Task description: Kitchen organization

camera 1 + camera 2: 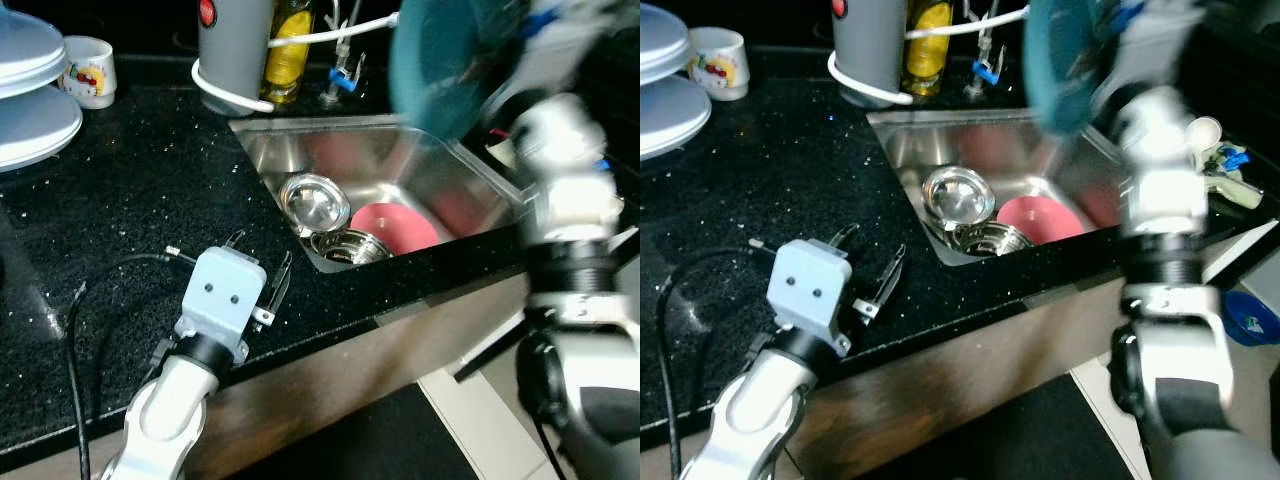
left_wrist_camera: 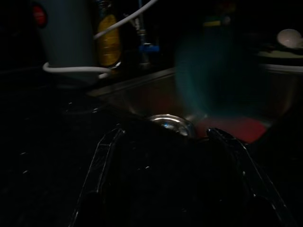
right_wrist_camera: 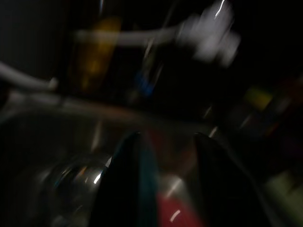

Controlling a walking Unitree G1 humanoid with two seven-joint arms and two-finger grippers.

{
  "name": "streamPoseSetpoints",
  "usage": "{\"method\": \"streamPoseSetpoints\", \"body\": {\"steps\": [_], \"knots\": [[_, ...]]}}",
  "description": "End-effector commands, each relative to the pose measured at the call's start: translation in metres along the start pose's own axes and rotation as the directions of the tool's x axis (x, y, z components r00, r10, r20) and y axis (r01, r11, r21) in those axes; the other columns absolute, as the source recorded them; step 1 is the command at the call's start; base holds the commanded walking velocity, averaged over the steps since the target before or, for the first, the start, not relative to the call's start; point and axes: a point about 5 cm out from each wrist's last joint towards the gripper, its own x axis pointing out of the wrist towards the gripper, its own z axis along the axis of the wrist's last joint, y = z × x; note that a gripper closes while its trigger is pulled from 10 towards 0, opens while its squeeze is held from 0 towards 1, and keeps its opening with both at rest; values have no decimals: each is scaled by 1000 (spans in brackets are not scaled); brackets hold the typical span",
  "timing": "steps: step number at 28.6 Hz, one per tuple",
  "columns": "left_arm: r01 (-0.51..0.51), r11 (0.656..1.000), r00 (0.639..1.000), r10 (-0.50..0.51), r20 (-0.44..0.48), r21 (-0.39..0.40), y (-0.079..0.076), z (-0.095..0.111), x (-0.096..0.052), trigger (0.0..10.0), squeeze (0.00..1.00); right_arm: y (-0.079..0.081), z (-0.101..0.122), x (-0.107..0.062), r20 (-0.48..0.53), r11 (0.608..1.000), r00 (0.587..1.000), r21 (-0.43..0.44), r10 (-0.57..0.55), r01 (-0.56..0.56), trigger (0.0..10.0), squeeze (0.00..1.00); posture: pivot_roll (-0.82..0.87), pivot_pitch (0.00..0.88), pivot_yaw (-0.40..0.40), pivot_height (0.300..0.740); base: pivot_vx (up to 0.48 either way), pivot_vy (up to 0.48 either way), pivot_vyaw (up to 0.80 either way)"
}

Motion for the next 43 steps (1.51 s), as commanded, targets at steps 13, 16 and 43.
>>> {"method": "streamPoseSetpoints", "body": {"steps": [13, 16, 43], "knots": [[30, 999, 1000, -30, -1, -19, -7, -1, 0, 10000, 0, -10, 63, -18, 399, 910, 916, 392, -37, -134, 10000, 0, 134, 31, -210, 740, 0, 0, 0], [30, 999, 1000, -30, 0, -19, -7, -1, 0, 10000, 0, 5, 64, -23, 441, 871, 895, 411, 69, -270, 10000, 0, 132, 31, -208, 740, 0, 0, 0], [-102, 992, 995, 103, -7, 73, 15, 1, 7, 10000, 0, 44, -32, -82, 394, 611, 918, 717, 43, -337, 10000, 0, 132, 46, -204, 740, 0, 0, 0]]}}
